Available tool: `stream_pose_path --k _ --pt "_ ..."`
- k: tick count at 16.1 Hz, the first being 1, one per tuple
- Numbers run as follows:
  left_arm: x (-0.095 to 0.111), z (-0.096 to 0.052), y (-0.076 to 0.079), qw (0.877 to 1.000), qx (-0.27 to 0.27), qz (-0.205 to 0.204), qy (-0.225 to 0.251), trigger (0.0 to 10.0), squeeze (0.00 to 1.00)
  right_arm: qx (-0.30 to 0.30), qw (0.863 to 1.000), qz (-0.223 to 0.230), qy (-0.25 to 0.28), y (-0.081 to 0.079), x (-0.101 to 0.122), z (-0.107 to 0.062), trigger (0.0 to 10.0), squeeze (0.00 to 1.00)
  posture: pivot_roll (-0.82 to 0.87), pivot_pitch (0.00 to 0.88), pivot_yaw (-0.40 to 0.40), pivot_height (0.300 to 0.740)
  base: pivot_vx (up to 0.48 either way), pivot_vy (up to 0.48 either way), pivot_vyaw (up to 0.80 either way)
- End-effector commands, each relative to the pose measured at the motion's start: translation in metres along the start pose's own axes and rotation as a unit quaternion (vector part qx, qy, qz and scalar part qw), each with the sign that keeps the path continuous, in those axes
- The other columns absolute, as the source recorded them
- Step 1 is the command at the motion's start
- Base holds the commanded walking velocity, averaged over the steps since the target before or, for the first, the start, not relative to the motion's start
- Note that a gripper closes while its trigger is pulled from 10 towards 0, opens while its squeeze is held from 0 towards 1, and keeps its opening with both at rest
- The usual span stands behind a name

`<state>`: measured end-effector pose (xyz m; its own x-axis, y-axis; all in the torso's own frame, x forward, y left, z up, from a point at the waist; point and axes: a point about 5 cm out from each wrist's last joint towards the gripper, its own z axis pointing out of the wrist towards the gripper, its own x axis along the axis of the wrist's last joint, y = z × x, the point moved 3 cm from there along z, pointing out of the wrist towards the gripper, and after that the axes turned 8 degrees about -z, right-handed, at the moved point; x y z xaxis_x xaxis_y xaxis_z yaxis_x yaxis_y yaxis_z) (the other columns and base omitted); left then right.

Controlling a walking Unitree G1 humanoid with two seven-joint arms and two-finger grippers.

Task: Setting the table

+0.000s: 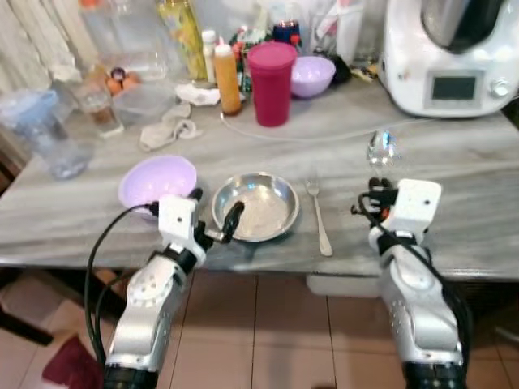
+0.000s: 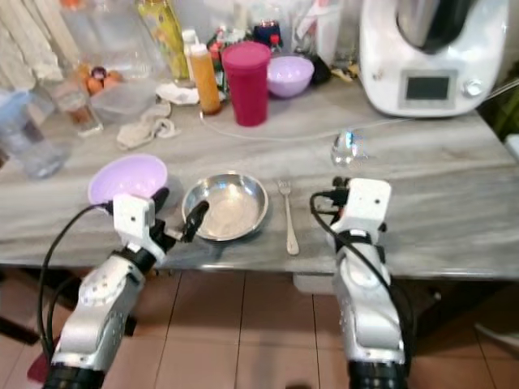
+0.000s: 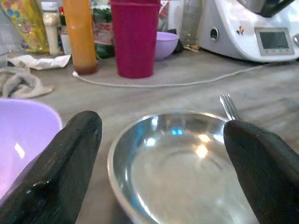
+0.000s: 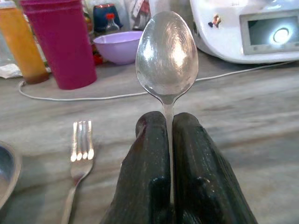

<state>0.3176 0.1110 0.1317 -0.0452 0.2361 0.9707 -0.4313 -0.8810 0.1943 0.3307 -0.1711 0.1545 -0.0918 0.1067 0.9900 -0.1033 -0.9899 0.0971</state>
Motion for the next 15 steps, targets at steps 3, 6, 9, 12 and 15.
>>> stream_pose_path --k 3,6,9,12,15 --pt "-0.002 -0.014 0.004 1.0 -0.029 0.005 -0.01 10.0 0.0 -0.004 1.0 0.002 0.0 0.001 0.001 -0.001 10.0 0.0 -0.23 0.099 0.07 0.74 0.0 0.0 0.0" --pt "-0.001 -0.019 0.012 0.995 -0.089 0.037 -0.017 10.0 0.0 -0.002 1.0 0.002 -0.005 -0.001 -0.001 -0.002 10.0 0.0 -0.23 0.101 0.068 0.74 0.0 0.0 0.0" --pt "-0.003 -0.024 0.015 0.99 -0.13 0.045 -0.04 10.0 0.0 -0.005 1.0 0.011 -0.018 -0.002 -0.005 -0.001 10.0 0.0 -0.23 0.104 0.079 0.74 0.0 0.0 0.0" --pt "-0.007 -0.028 0.019 0.985 -0.156 0.058 -0.053 10.0 0.0 -0.012 0.999 0.02 -0.048 -0.002 -0.015 -0.002 10.0 0.0 -0.23 0.109 0.085 0.74 0.0 0.0 0.0" --pt "-0.008 -0.03 0.023 0.982 -0.173 0.053 -0.06 10.0 0.0 -0.007 0.996 0.01 -0.086 -0.003 -0.029 -0.006 10.0 0.0 -0.23 0.115 0.087 0.74 0.0 0.0 0.0"
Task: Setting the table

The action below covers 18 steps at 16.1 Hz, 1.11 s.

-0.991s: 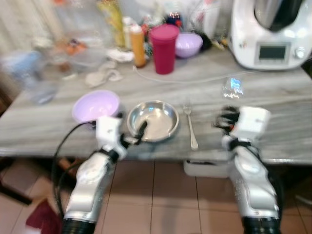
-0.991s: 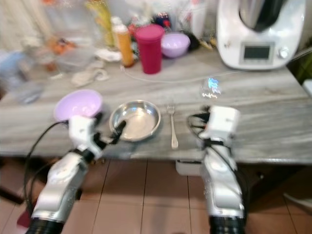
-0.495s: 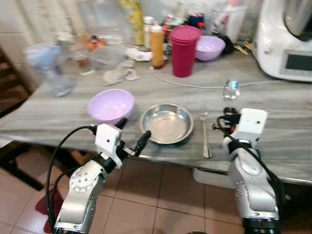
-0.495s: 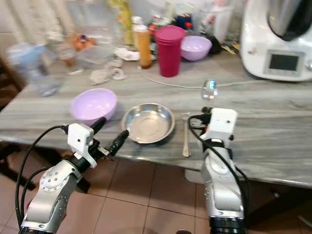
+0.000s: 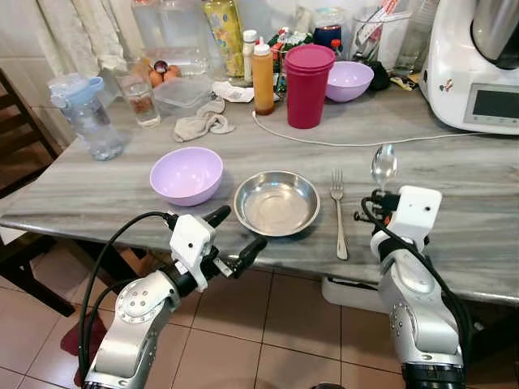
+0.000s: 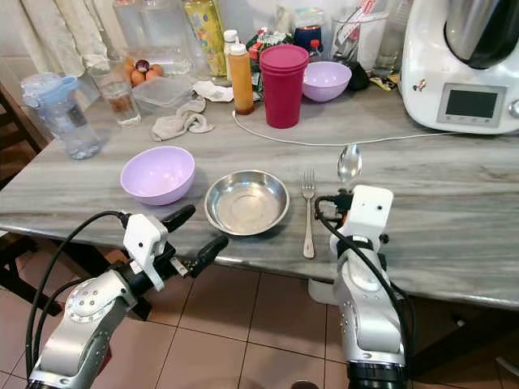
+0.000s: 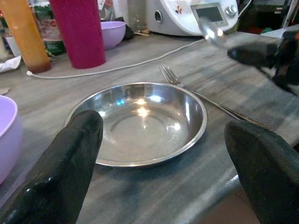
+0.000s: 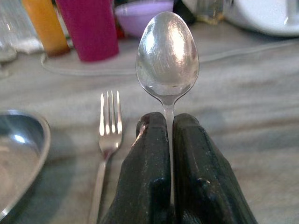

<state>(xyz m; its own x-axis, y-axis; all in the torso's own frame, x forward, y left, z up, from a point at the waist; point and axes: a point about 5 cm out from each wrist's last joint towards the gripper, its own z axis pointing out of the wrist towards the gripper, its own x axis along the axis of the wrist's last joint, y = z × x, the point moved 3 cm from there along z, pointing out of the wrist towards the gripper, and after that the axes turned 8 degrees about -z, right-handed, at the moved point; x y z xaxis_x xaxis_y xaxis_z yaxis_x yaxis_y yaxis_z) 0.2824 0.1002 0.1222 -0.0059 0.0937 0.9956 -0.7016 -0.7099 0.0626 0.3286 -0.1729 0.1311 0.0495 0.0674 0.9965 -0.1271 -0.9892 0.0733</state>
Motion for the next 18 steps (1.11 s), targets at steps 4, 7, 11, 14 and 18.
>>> stream_pose_path --k 4,7,11,14,18 --pt "-0.004 -0.006 0.008 0.999 -0.033 0.021 -0.019 10.0 0.0 0.017 0.998 0.012 -0.06 -0.004 -0.021 0.002 10.0 0.0 -0.23 0.121 0.086 0.74 0.0 0.0 0.0" --pt "-0.005 -0.006 0.01 0.999 -0.041 0.026 -0.022 10.0 0.0 0.036 0.997 0.011 -0.075 -0.01 -0.023 0.006 10.0 0.0 -0.23 0.12 0.082 0.74 0.0 0.0 0.0" --pt "-0.005 -0.006 0.013 0.998 -0.052 0.028 -0.019 10.0 0.0 0.041 0.993 0.015 -0.109 -0.013 -0.035 0.004 10.0 0.0 -0.22 0.117 0.08 0.74 0.0 0.0 0.0" --pt "-0.005 -0.007 0.016 0.997 -0.066 0.025 -0.02 10.0 0.0 0.037 0.992 0.012 -0.118 -0.011 -0.04 0.002 10.0 0.0 -0.22 0.117 0.08 0.74 0.0 0.0 0.0" --pt "-0.007 -0.007 0.016 0.997 -0.071 0.026 -0.023 10.0 0.0 0.035 0.991 0.017 -0.125 -0.009 -0.041 0.003 10.0 0.0 -0.23 0.113 0.085 0.74 0.0 0.0 0.0"
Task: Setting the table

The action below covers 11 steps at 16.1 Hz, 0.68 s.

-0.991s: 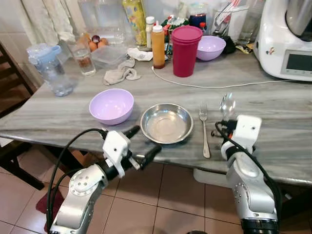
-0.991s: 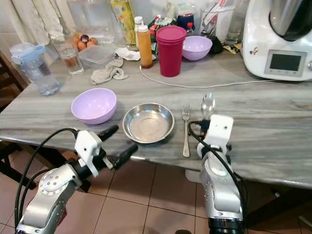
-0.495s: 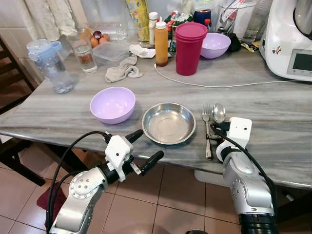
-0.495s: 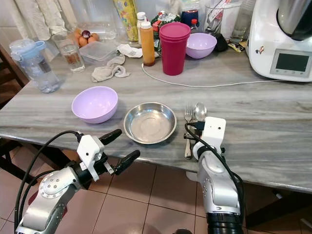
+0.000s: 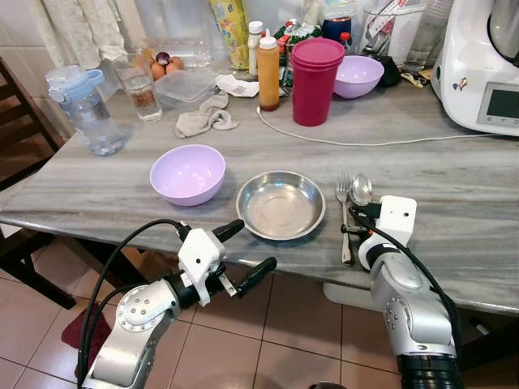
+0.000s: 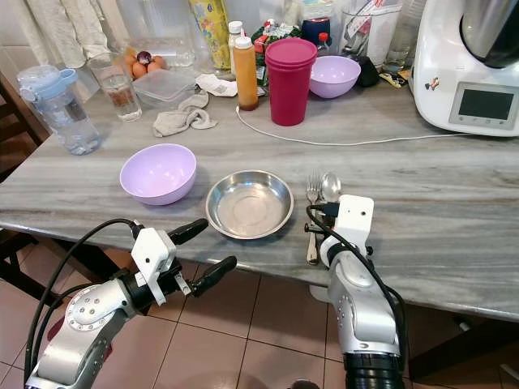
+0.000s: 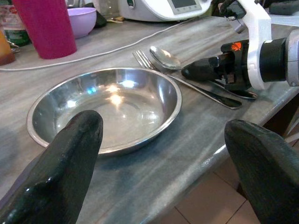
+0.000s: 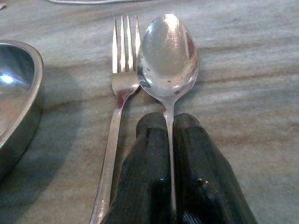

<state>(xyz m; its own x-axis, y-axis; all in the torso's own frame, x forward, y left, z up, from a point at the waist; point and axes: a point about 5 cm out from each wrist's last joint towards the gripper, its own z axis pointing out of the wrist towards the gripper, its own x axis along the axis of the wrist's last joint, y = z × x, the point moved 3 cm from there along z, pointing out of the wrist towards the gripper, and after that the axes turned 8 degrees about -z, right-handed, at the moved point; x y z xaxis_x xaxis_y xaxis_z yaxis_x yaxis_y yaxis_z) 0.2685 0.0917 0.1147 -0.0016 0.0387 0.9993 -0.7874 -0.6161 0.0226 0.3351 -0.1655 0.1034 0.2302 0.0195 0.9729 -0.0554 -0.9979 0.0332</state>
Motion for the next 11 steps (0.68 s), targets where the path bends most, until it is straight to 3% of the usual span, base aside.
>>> stream_pose_path --k 1,5,11 --pt "0.001 -0.002 0.001 1.0 -0.007 0.009 -0.002 10.0 0.0 -0.003 0.999 0.006 -0.035 0.002 -0.015 -0.001 10.0 0.0 -0.23 0.113 0.085 0.74 0.0 0.0 0.0" --pt "-0.001 -0.002 0.001 1.0 -0.007 0.009 -0.005 10.0 0.0 0.0 0.998 -0.01 -0.062 0.004 -0.023 -0.001 10.0 0.0 -0.22 0.109 0.081 0.74 0.0 0.0 0.0" --pt "-0.001 -0.002 0.001 1.0 -0.005 0.01 -0.006 10.0 0.0 -0.024 0.999 -0.005 -0.046 0.017 -0.015 -0.004 10.0 0.0 -0.23 0.112 0.081 0.74 0.0 0.0 0.0"
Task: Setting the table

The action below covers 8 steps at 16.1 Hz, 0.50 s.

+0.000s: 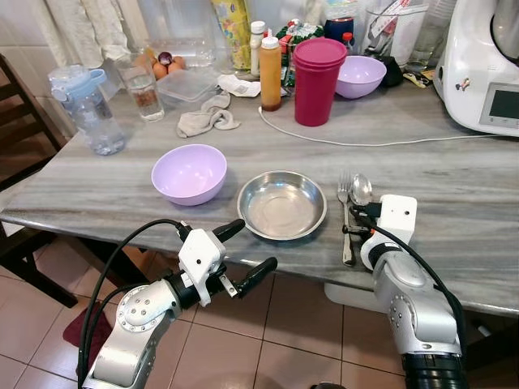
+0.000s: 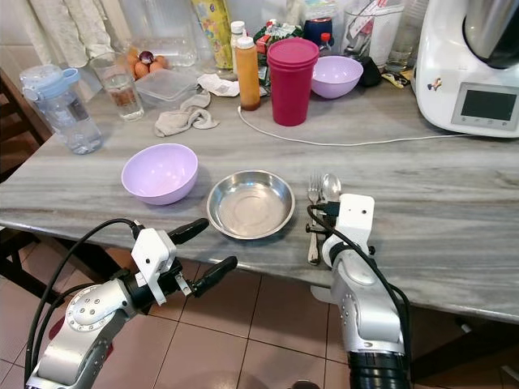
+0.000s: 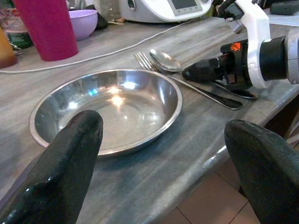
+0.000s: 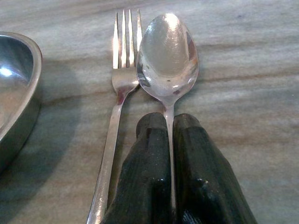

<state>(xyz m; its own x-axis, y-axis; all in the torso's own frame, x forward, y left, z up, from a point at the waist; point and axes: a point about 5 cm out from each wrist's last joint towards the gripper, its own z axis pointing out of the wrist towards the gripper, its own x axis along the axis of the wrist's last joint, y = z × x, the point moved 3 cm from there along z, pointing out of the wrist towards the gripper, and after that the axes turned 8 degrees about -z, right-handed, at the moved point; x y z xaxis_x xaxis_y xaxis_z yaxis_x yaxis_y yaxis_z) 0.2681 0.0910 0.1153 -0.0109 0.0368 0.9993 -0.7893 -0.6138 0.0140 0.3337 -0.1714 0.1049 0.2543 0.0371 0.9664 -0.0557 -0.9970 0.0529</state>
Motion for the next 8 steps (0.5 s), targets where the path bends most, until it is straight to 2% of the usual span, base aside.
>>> stream_pose_path --k 1,2,8 --pt "-0.0012 -0.0023 0.0004 1.0 -0.003 0.005 -0.007 10.0 0.0 -0.024 0.999 0.005 -0.028 0.0121 -0.0143 -0.0028 10.0 0.0 -0.23 0.113 0.082 0.74 0.0 0.0 0.0" --pt "-0.0006 -0.0021 0.0002 1.0 -0.003 0.005 -0.007 10.0 0.0 -0.037 0.999 0.012 -0.019 0.0166 -0.0129 -0.0037 10.0 0.0 -0.23 0.113 0.084 0.74 0.0 0.0 0.0" --pt "0.0006 -0.0004 0.0005 1.0 -0.005 0.007 -0.008 10.0 0.0 -0.031 0.999 0.015 -0.024 0.0125 -0.016 -0.0052 10.0 0.0 -0.24 0.112 0.089 0.74 0.0 0.0 0.0"
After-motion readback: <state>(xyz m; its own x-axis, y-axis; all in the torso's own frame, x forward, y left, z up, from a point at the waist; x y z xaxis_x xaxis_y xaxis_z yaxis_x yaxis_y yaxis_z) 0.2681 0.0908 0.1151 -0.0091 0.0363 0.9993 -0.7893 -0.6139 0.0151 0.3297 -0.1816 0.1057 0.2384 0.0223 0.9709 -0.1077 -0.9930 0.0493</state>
